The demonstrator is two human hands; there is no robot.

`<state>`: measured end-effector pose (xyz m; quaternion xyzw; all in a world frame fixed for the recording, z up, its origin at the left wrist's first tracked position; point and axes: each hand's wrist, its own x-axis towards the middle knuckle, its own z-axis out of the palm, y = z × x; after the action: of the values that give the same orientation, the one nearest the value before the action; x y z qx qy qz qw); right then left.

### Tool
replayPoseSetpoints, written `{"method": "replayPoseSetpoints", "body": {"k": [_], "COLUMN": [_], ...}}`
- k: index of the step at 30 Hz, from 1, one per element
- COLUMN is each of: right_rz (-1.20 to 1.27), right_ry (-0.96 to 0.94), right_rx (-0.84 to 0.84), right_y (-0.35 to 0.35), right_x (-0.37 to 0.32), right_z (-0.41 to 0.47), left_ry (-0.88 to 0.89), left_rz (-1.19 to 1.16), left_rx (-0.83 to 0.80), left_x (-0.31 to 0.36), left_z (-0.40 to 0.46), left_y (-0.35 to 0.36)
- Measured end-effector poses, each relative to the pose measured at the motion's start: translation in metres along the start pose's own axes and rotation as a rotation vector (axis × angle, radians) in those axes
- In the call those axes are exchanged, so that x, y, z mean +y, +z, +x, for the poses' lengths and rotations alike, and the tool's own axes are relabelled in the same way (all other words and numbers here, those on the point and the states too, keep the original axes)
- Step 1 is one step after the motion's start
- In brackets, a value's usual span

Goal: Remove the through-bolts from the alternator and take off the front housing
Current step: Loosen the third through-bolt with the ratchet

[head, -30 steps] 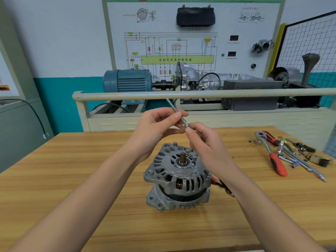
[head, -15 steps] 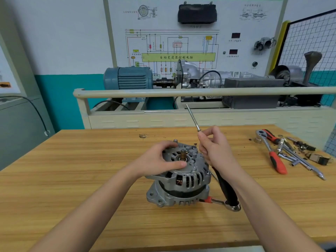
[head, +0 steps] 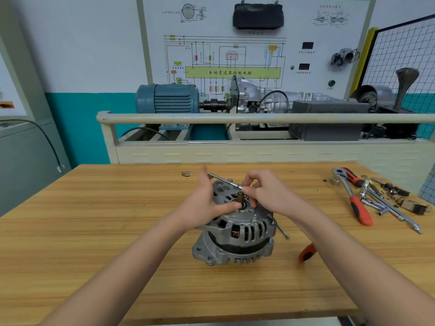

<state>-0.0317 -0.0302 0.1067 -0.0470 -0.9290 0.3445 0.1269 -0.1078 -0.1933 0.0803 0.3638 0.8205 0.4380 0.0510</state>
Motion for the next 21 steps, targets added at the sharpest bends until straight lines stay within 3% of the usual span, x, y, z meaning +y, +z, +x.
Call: {"method": "replayPoseSetpoints", "body": {"k": [3, 7, 12, 21], "right_rz": [-0.085, -0.093, -0.020, -0.224], "right_ry": [0.000, -0.006, -0.014, -0.074], "right_rx": [-0.016, -0.038, -0.034, -0.050], "right_y": [-0.003, -0.009, -0.013, -0.014], "right_x": [-0.006, -0.010, -0.006, -0.013], "right_z": [0.001, -0.001, -0.003, -0.003], "left_ry": [0.107, 0.368, 0.355, 0.260], "left_rz": [0.199, 0.548, 0.510, 0.636], "left_rx": [0.190, 0.227, 0.186, 0.033], "left_x": [0.000, 0.005, 0.009, 0.010], "left_z": [-0.003, -0.003, 0.001, 0.001], "left_y": [-0.002, 0.000, 0.006, 0.007]}}
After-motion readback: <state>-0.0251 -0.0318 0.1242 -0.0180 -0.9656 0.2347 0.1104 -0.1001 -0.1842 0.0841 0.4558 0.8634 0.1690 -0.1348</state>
